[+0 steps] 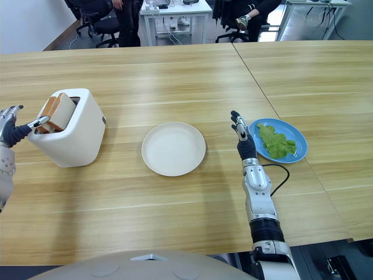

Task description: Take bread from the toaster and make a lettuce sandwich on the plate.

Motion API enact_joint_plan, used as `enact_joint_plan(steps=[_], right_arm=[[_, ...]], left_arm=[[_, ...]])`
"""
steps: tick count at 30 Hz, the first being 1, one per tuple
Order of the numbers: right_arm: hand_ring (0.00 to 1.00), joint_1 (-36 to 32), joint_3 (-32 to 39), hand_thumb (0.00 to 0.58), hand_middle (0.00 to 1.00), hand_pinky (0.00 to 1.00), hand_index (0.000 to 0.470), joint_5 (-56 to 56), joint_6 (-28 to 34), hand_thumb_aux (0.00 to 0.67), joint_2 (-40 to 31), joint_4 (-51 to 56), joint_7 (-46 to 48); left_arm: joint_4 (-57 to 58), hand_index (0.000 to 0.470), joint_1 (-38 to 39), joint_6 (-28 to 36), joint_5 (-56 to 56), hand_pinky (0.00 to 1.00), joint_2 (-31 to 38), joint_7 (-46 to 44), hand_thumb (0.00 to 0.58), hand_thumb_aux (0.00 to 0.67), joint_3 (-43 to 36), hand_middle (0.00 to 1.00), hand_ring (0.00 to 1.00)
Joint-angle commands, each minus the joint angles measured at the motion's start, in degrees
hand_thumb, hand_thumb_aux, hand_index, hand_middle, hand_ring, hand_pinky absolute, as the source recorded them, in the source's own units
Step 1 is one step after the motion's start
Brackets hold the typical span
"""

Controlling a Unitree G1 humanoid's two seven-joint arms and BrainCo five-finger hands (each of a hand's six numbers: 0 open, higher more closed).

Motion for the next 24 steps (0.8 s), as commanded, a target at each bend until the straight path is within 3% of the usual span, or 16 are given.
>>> enact_joint_plan(steps=[1,14,24], right_arm=[[0.00,0.5,0.2,0.000,0.00,0.00,0.000,-0.3,1.1,0.000,-0.2,-0.4,0.4],[0.00,0.8,0.4,0.000,0.00,0.00,0.000,-0.5,1.7,0.000,-0.1,-1.1,0.7],[0.00,0.9,0.5,0.000,0.00,0.00,0.000,-0.7,1.8,0.000,0.0,-0.9,0.6]], left_arm=[[1.1,0.000,0.6,1.9,1.2,0.00,1.1,0.4,0.000,0.000,0.3,0.00,0.00],[1.3,0.000,0.9,3.3,2.3,0.00,1.9,1.2,0.000,0.000,-0.1,0.00,0.00],[-4.7,0.000,0.8,2.8,4.5,0.00,0.9,1.5,0.000,0.000,-1.6,0.00,0.00]])
